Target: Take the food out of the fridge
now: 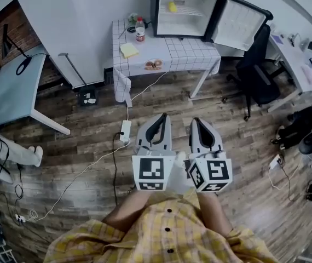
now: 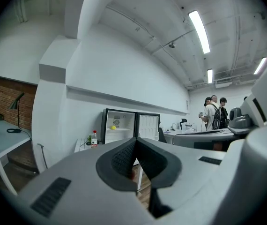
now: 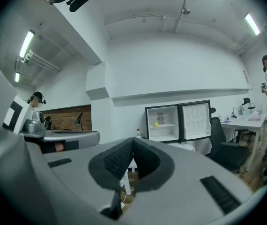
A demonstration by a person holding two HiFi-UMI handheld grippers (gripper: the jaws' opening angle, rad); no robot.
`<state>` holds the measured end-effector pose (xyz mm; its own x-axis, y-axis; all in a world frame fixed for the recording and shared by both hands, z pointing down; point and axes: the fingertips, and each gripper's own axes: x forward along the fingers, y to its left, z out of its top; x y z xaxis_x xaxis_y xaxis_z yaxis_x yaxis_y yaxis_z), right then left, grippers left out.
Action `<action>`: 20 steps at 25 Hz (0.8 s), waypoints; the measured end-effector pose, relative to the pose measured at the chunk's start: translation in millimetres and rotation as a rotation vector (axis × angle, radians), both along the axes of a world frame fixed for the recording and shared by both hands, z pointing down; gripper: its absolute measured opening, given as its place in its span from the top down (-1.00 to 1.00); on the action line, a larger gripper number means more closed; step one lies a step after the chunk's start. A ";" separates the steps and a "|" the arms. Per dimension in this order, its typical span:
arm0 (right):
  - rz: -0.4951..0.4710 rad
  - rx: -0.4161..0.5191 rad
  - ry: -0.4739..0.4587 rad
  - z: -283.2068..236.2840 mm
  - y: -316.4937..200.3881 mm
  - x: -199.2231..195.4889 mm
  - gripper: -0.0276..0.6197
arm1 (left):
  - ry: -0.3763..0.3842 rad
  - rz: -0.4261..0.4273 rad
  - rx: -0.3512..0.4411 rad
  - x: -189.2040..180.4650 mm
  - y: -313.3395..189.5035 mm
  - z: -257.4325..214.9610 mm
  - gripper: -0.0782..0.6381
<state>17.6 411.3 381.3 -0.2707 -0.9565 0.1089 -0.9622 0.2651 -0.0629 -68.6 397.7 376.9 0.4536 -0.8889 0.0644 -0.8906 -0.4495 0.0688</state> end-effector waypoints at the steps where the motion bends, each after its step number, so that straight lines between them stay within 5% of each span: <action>1: 0.008 0.001 -0.001 0.9 -2.8 1.2 0.90 | -0.002 0.007 0.001 1.7 -2.3 0.3 0.76; 10: 0.012 0.006 -0.023 10.5 -56.5 9.5 0.90 | -0.027 0.005 0.018 7.8 -51.4 2.8 0.76; 20: -0.002 0.027 -0.031 5.2 -177.1 37.7 0.90 | -0.028 -0.011 0.021 39.2 -174.4 0.2 0.76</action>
<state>55.3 234.2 386.4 -0.2755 -0.9584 0.0741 -0.9593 0.2691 -0.0858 -29.4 223.4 377.1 0.4422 -0.8950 0.0587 -0.8969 -0.4409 0.0346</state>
